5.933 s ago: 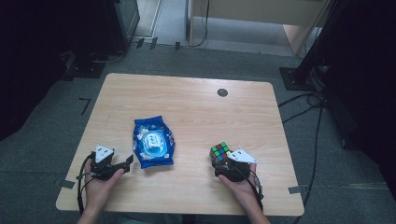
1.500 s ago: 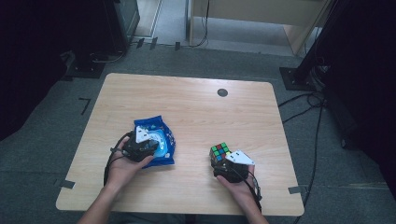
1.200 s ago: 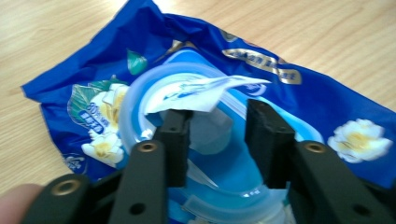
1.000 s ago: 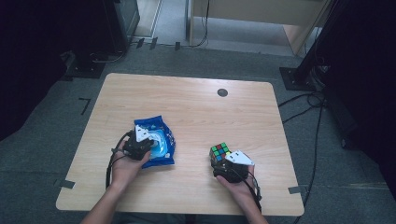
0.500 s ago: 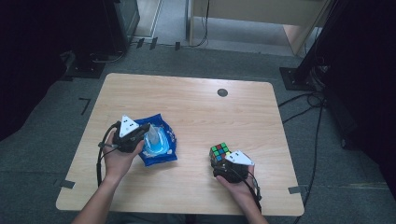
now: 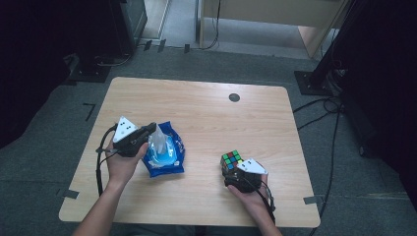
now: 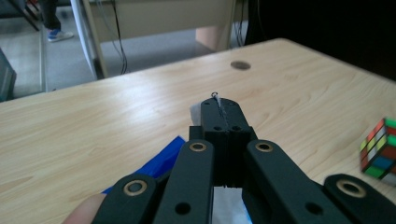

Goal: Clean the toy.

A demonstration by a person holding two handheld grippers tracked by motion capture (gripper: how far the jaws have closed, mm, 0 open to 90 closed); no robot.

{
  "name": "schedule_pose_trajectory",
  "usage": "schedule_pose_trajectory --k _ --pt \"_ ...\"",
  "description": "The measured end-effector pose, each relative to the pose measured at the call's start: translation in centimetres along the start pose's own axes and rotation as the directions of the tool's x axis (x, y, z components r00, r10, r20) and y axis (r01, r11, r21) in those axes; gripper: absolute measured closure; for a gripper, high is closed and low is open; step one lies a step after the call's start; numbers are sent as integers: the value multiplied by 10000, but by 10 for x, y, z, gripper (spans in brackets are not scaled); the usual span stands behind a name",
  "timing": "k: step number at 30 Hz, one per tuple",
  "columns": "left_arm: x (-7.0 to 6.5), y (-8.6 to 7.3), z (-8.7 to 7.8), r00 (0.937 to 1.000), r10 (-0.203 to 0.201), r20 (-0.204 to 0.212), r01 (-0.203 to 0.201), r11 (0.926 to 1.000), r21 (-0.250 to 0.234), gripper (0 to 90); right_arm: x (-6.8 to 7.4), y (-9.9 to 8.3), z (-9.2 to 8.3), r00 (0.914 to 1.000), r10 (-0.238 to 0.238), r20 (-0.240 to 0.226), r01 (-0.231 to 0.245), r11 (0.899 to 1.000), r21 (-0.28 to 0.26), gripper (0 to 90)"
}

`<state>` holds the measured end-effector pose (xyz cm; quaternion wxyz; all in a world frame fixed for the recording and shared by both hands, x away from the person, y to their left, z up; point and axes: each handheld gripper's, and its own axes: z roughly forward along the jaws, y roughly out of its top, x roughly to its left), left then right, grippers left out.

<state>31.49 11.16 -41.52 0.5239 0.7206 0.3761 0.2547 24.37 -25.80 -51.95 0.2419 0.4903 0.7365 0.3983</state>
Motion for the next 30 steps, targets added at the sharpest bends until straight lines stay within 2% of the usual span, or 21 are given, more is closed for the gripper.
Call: schedule_pose_trajectory --k 4,7,10,13,17,21,24,26,29,30 --pt "-3 5 -8 9999 98 -35 -100 9977 -665 900 0 0 0 10000 15 -4 -15 10000 -5 248" --pt "-2 6 -12 9999 111 14 -109 9958 -907 900 0 0 0 10000 -11 5 11 10000 -11 248" --pt "1 2 -10 9999 -97 38 100 9972 -736 900 0 0 0 10000 -13 22 13 10000 -1 249" --pt "2 -11 -9 9995 -317 -40 313 9976 -623 879 1 0 1 10000 -24 72 23 10000 24 248" --pt "5 -29 -10 9966 -815 91 818 9959 -399 804 2 0 1 9996 -85 274 84 10000 45 252" --pt "6 -39 -16 9912 -1320 124 1323 9906 -334 688 4 0 1 9985 -150 524 149 9999 13 340" --pt "9 -45 -21 9847 -1731 196 1735 9846 -224 614 3 0 1 9984 -111 550 113 9999 -28 342" --pt "10 -49 -24 9816 -1900 201 1904 9815 -195 596 3 0 1 9984 -125 544 128 9999 -42 343" --pt "9 -49 -26 9823 -1853 289 1856 9826 -92 570 4 0 1 9990 -183 419 184 9998 -34 343" --pt "6 -45 -29 9861 -1631 330 1637 9864 -163 557 4 0 1 9990 -248 380 250 9997 -56 343"
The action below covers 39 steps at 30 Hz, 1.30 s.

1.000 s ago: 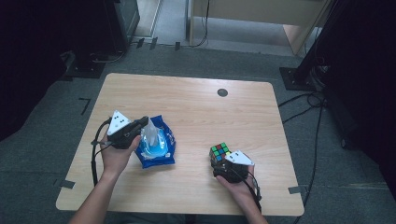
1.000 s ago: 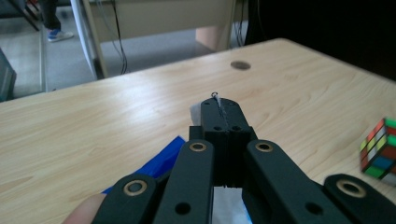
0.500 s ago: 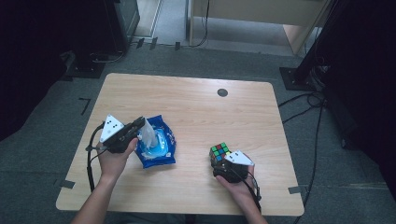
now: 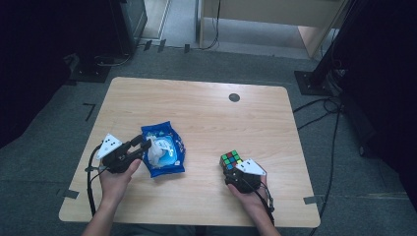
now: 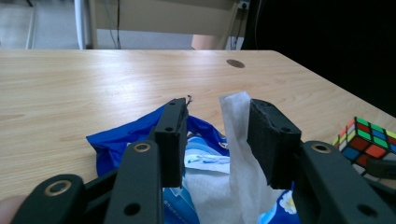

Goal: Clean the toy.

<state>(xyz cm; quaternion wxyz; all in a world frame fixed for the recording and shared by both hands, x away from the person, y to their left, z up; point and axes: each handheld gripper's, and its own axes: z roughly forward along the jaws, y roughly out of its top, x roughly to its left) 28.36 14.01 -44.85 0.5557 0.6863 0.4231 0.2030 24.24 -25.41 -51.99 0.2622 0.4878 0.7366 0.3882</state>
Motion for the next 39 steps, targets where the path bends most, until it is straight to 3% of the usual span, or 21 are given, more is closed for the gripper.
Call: schedule_pose_trajectory --k 3,5,6,7,8,9,11,12,13,20,23,24,25,28,29,30,31,32,33,36,39 --pt "-4 3 -3 9999 161 -35 -161 9999 -58 540 1 0 0 9998 -85 -187 85 10000 -11 343" --pt "-10 -2 3 9995 313 5 -313 9974 643 525 1 0 0 9996 -132 -256 132 9999 -22 343" --pt "-10 -2 3 9995 313 5 -313 9974 643 511 1 0 0 9996 -132 -256 132 9999 -22 343" --pt "-15 -12 13 9979 654 5 -647 9856 1562 491 1 0 0 9995 -149 -295 149 9999 -20 343" --pt "-15 -12 13 9979 654 5 -647 9856 1562 472 1 0 0 9994 -156 -309 156 9999 -25 343" --pt "-18 -22 24 9978 642 136 -655 9656 2515 445 1 0 0 9993 -161 -324 160 9999 -26 343" --pt "-20 -29 30 9973 729 -3 -691 9461 3163 419 1 0 -1 9993 -164 -340 163 9999 -25 343" --pt "-20 -29 30 9973 729 -3 -691 9461 3163 419 1 0 -1 9992 -174 -351 173 9998 -23 343" --pt "-21 -34 34 9976 664 -184 -553 9310 3608 420 1 -1 -1 9992 -176 -360 176 9998 -24 343" --pt "-23 -39 33 9873 1380 -787 -961 9133 3957 561 1 0 -1 9992 -155 -378 154 9999 -15 343" --pt "-22 -37 29 9865 1523 -603 -1205 9239 3632 838 1 0 -1 9991 -177 -398 176 9998 -15 343" --pt "-22 -37 29 9865 1523 -603 -1205 9239 3632 876 1 -1 -1 9990 -208 -399 207 9998 -28 344" --pt "-23 -35 26 9836 1668 -683 -1332 9279 3481 889 2 -1 -1 9990 -230 -393 229 9997 -20 344" --pt "-21 -30 19 9872 1404 -753 -1127 9496 2923 896 4 -1 -2 9978 -467 -461 464 9989 -66 344" --pt "-21 -30 19 9872 1404 -753 -1127 9496 2923 896 4 -1 -2 9978 -467 -461 464 9989 -66 344" --pt "-20 -23 12 9897 1223 -740 -1014 9656 2395 897 5 -1 -2 9963 -674 -540 669 9977 -117 344" --pt "-20 -23 12 9897 1223 -740 -1014 9656 2395 897 5 -1 -2 9963 -674 -540 669 9977 -117 344" --pt "-21 -15 4 9904 1164 -748 -1013 9781 1818 897 6 -1 -2 9949 -786 -627 777 9968 -164 345" --pt "-23 -11 2 9918 1070 -700 -953 9836 1534 897 6 -1 -3 9946 -811 -643 800 9966 -192 345" --pt "-35 0 -3 9941 1000 -422 -962 9918 840 896 4 0 -4 9943 -699 -799 679 9973 -275 345" --pt "-53 9 -2 9924 1221 163 -1227 9916 411 896 3 3 -7 9931 -389 -1105 353 9988 -339 346"
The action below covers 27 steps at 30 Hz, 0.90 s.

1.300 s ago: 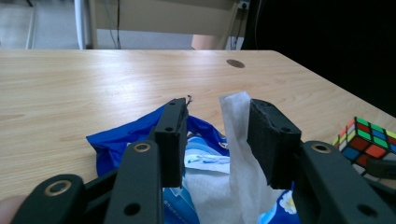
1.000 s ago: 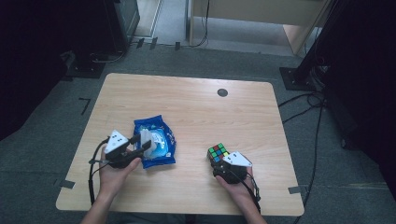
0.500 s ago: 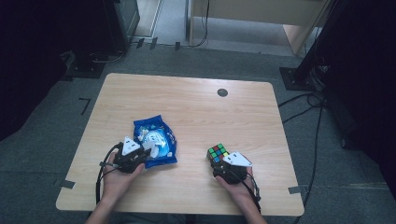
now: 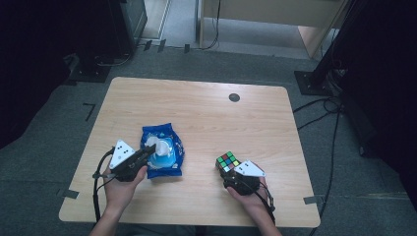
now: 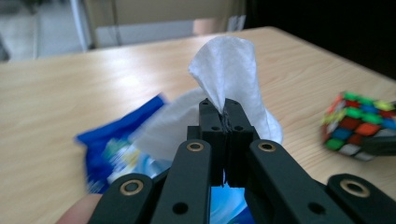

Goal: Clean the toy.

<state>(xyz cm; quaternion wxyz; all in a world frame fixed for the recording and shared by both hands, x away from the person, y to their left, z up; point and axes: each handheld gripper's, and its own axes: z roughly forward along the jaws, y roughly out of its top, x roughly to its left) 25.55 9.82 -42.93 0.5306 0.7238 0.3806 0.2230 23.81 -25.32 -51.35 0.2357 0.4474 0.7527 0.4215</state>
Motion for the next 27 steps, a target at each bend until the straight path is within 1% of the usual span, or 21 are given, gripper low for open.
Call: schedule_pose_trajectory --k 1,2,3,4,5,8,9,11,12,13,14,15,16,18,20,21,22,24,25,26,27 --pt "-6 3 1 9994 81 349 -76 9999 -132 896 1 2 -1 9997 109 -198 -111 9999 -64 346" --pt "-12 6 3 9976 122 676 -106 9996 -247 895 4 4 -2 9994 45 -349 -48 9999 -94 346" --pt "-19 9 5 9951 188 975 -162 9995 -279 895 9 7 -3 9989 -129 -455 122 9998 -149 346" --pt "-26 12 8 9910 261 1311 -222 9993 -311 895 13 10 -4 9976 -305 -622 293 9994 -192 346" --pt "-33 13 12 9854 348 1667 -294 9990 -345 895 18 13 -5 9955 -500 -811 478 9984 -292 346" --pt "-58 15 24 9666 790 2439 -738 9968 -305 893 32 21 -8 9869 -873 -1355 817 9956 -468 347" --pt "-66 14 29 9596 879 2673 -840 9961 -261 893 37 23 -8 9846 -984 -1443 922 9945 -493 346" --pt "-81 10 36 9431 1114 3133 -1132 9935 -127 892 44 25 -9 9816 -1105 -1556 1041 9934 -488 346" --pt "-88 7 39 9339 1276 3339 -1337 9910 -48 891 46 26 -9 9801 -1174 -1600 1110 9926 -486 347" --pt "-94 5 42 9238 1461 3540 -1569 9876 19 890 49 26 -9 9801 -1129 -1630 1072 9933 -434 346" --pt "-94 5 42 9238 1461 3540 -1569 9876 19 889 49 26 -9 9801 -1129 -1630 1072 9933 -434 346" --pt "-104 0 46 9131 1748 3684 -1939 9809 149 888 51 27 -10 9776 -1193 -1735 1125 9925 -486 347" --pt "-107 -3 48 9112 1854 3679 -2083 9778 231 888 52 28 -11 9766 -1191 -1792 1119 9925 -499 346" --pt "-109 -8 51 9150 1993 3507 -2267 9732 384 886 53 29 -13 9768 -1258 -1732 1160 9911 -657 347" --pt "-107 -10 50 9170 1940 3486 -2193 9751 341 884 53 30 -16 9770 -1304 -1685 1180 9897 -813 347" --pt "-107 -10 50 9215 1960 3352 -2205 9747 362 884 53 30 -16 9766 -1381 -1650 1262 9887 -809 348" --pt "-106 -10 49 9245 2039 3220 -2274 9731 365 884 54 30 -16 9764 -1467 -1588 1350 9874 -821 348" --pt "-104 -10 49 9322 2040 2989 -2256 9734 394 884 55 29 -16 9791 -1400 -1478 1290 9883 -813 348" --pt "-103 -10 48 9365 2052 2843 -2250 9736 384 885 55 30 -15 9785 -1455 -1459 1343 9874 -837 349" --pt "-103 -10 48 9365 2052 2843 -2250 9736 384 884 55 30 -15 9790 -1463 -1416 1353 9872 -846 349" --pt "-99 -9 48 9480 1997 2479 -2155 9758 381 884 55 30 -15 9795 -1463 -1388 1356 9872 -843 349"
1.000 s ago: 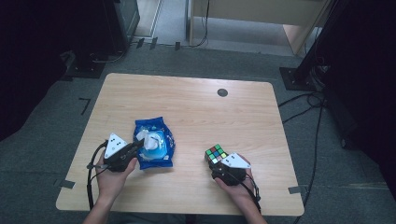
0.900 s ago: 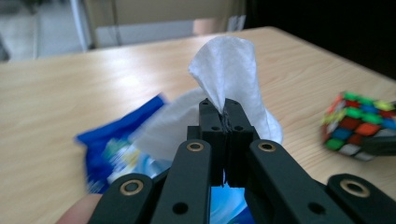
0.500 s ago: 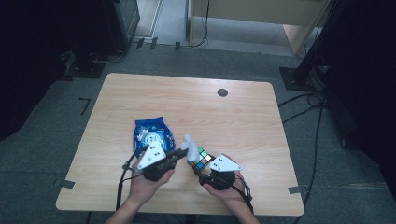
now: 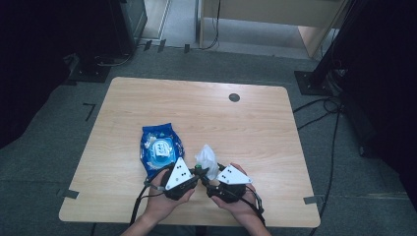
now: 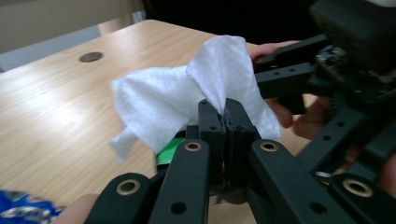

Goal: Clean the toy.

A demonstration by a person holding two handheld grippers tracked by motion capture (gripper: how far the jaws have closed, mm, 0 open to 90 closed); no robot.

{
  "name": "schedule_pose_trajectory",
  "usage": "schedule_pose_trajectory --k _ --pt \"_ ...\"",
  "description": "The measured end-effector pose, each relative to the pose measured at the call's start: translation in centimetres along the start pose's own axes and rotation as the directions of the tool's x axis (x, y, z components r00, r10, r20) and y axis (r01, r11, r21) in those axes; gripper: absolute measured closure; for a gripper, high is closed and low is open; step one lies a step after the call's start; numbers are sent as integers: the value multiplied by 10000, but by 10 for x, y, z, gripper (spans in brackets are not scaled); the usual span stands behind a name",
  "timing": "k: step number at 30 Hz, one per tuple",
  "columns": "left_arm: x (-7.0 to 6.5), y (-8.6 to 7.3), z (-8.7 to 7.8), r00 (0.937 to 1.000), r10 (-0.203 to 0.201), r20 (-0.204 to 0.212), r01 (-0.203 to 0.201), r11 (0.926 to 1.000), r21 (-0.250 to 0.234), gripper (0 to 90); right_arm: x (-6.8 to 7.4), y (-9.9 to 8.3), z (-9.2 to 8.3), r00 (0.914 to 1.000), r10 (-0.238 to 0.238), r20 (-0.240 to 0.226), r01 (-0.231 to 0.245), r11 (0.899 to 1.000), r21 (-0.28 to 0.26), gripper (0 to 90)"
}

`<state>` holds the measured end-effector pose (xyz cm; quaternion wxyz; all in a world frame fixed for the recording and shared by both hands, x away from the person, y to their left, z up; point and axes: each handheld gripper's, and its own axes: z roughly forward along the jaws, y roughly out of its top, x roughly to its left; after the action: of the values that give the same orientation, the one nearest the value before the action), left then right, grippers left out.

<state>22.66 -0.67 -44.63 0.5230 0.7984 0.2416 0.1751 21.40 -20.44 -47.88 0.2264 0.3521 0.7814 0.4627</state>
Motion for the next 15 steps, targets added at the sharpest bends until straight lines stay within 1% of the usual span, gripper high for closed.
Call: schedule_pose_trajectory --k 3,4,5,7,8,9,11,12,13,14,15 --pt "8 -1 -2 9987 -246 -454 249 9997 51 884 -1 0 -1 10000 26 -7 -26 10000 65 350" --pt "8 -1 -2 9987 -246 -454 249 9997 51 883 -1 -1 -1 10000 5 -8 -5 10000 91 350" --pt "10 -3 -2 9980 -342 -526 346 9994 58 883 -1 -1 -1 10000 18 -6 -18 9999 111 350" --pt "8 -3 -1 9981 -281 -544 286 9995 94 885 -1 -1 0 10000 2 -19 -2 9999 142 350" --pt "6 -3 0 9990 -298 -333 300 9995 56 885 -1 -2 1 10000 28 -51 -27 9999 145 350" --pt "3 -3 1 9996 -264 -32 264 9996 28 885 0 -2 1 9999 72 -82 -70 9999 152 349" --pt "-6 -3 4 9994 31 337 -33 10000 55 883 1 -2 2 10000 6 -96 -5 9999 141 350" --pt "-11 -3 6 9990 185 413 -189 9998 102 882 1 -2 3 9999 34 -114 -32 9999 156 349" --pt "-13 -3 7 9988 256 424 -263 9995 146 881 2 -2 4 9999 38 -125 -35 9998 196 350" --pt "-14 -3 8 9988 251 429 -259 9995 183 881 2 -2 4 9999 21 -112 -19 9998 220 349" --pt "-12 -4 9 9988 144 468 -153 9997 184 881 2 -3 5 10000 25 -89 -23 9996 271 350"
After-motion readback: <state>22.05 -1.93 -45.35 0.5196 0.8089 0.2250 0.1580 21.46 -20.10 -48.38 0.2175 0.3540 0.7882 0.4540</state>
